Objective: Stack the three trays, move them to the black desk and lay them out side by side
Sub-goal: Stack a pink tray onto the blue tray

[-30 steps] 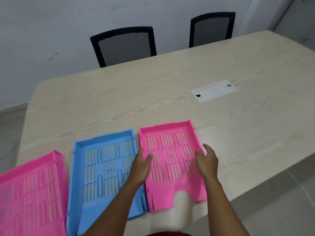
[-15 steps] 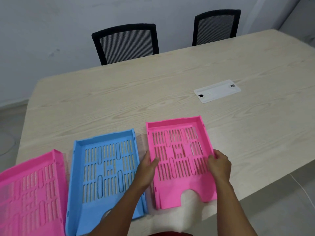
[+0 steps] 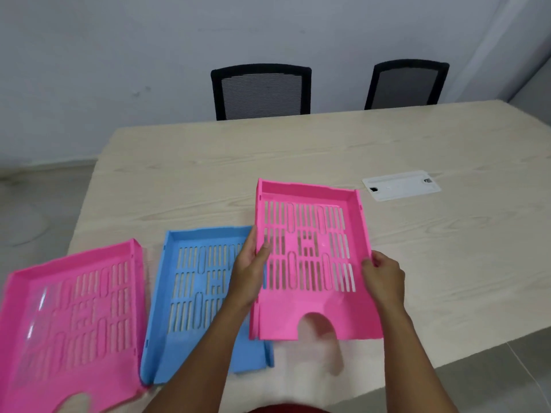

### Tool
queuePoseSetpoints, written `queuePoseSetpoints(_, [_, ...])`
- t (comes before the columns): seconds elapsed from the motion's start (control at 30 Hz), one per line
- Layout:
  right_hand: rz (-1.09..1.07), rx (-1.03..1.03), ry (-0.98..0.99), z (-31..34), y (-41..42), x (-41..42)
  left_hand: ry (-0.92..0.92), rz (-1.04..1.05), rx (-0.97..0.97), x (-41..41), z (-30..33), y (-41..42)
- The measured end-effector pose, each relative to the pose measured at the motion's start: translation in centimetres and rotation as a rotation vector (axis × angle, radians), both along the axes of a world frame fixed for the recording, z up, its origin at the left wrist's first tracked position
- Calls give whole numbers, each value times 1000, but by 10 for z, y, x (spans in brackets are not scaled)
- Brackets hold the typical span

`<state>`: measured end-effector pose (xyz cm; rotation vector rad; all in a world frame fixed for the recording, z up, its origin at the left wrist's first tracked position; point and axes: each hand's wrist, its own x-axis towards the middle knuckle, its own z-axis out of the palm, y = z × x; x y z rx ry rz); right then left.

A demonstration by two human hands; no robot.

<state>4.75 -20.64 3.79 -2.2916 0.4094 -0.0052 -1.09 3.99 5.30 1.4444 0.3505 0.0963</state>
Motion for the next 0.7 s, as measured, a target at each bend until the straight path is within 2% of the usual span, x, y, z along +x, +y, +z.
queuePoseSetpoints(0.37, [287, 16, -37, 2, 113, -36, 7, 241, 26, -63, 3, 113])
queuePoseSetpoints(0.7, [434, 29, 33, -15, 160, -71, 119, 230, 124, -103, -12, 166])
